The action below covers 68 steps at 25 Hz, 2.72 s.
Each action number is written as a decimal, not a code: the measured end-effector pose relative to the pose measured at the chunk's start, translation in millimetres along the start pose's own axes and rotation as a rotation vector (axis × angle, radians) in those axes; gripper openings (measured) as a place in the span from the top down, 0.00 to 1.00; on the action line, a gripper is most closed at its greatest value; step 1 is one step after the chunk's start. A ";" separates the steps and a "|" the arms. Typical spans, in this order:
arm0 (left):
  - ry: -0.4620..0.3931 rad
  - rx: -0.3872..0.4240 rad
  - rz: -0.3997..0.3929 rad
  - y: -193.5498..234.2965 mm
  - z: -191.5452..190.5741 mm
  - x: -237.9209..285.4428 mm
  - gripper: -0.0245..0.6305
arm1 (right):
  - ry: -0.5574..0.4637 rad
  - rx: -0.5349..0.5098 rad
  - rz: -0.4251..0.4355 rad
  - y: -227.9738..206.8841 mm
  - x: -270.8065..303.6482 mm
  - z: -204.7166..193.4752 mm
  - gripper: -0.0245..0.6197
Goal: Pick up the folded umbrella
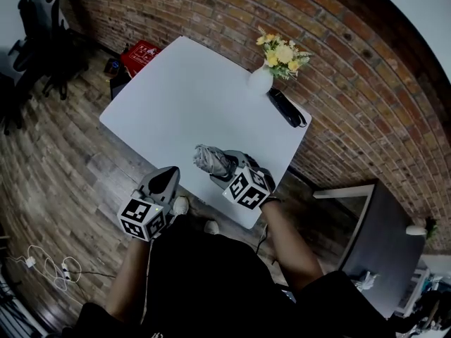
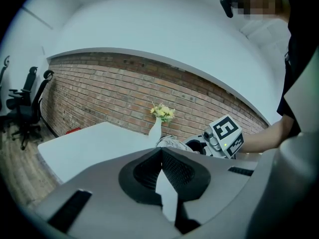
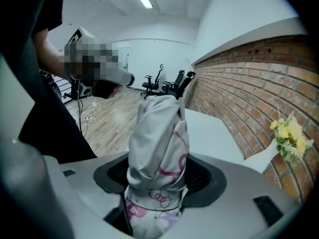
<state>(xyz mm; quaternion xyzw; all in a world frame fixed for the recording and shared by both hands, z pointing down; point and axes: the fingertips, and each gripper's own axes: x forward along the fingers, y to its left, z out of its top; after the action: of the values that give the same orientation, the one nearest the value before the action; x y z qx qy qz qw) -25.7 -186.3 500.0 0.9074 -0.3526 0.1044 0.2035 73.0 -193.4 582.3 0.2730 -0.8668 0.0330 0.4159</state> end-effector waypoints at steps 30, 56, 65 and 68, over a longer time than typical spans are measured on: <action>-0.175 0.079 -0.003 -63.5 60.8 -59.8 0.94 | -0.622 0.366 -0.188 -4.1 -171.1 77.5 0.50; -0.207 -0.056 -0.071 20.3 74.5 -75.4 0.94 | -0.926 0.932 -0.280 -11.4 -185.2 68.3 0.50; -0.211 -0.177 -0.051 36.6 57.6 -83.2 0.94 | -0.927 0.984 -0.266 -2.2 -174.1 64.6 0.50; -0.203 -0.173 -0.049 33.5 52.4 -83.5 0.94 | -0.929 0.991 -0.265 0.2 -175.1 61.0 0.50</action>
<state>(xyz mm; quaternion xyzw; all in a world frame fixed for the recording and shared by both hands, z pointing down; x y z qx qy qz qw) -107.0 -182.0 435.1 0.9007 -0.3568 -0.0239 0.2468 118.4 -132.5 413.2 0.5204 -0.7970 0.2538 -0.1719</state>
